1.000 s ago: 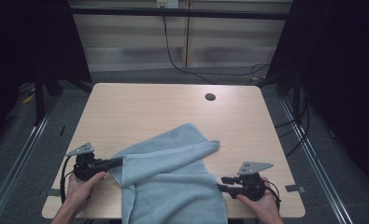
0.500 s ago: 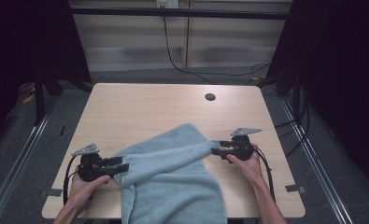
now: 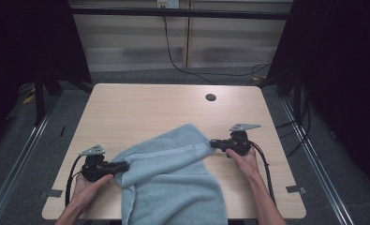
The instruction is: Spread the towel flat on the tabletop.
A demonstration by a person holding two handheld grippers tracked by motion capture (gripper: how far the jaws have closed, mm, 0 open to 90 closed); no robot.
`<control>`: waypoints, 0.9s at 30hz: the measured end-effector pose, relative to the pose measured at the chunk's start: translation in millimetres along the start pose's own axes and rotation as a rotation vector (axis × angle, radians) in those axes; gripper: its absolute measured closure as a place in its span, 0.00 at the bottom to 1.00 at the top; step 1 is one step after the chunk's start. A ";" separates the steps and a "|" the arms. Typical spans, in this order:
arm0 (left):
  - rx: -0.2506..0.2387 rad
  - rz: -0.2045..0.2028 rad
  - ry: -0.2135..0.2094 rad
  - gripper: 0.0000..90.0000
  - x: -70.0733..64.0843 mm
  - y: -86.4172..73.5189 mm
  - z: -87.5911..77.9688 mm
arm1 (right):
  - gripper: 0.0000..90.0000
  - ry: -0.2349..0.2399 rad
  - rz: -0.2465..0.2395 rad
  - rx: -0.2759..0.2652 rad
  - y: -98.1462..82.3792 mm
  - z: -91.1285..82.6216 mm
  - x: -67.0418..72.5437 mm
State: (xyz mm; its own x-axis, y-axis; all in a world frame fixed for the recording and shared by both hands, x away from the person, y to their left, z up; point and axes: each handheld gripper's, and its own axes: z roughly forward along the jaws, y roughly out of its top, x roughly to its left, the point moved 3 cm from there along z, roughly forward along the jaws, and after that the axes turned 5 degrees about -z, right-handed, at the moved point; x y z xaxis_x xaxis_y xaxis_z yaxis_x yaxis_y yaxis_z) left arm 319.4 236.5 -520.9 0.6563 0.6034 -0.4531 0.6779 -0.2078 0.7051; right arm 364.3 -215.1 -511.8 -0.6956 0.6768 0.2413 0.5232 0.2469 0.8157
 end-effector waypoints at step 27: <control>-0.149 0.142 -0.192 0.97 -54.9 51.1 -23.4 | 0.96 -0.036 -0.115 -0.163 0.6 -121.8 74.9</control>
State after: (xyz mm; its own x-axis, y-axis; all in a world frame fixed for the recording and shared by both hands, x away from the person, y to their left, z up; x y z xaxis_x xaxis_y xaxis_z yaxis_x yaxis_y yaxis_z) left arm 310.2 210.7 -447.2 0.8014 0.4167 -0.4291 0.5279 -0.1556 0.8349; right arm 252.5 -248.7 -429.2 -0.7266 0.6756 0.1251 0.3528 0.2106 0.9117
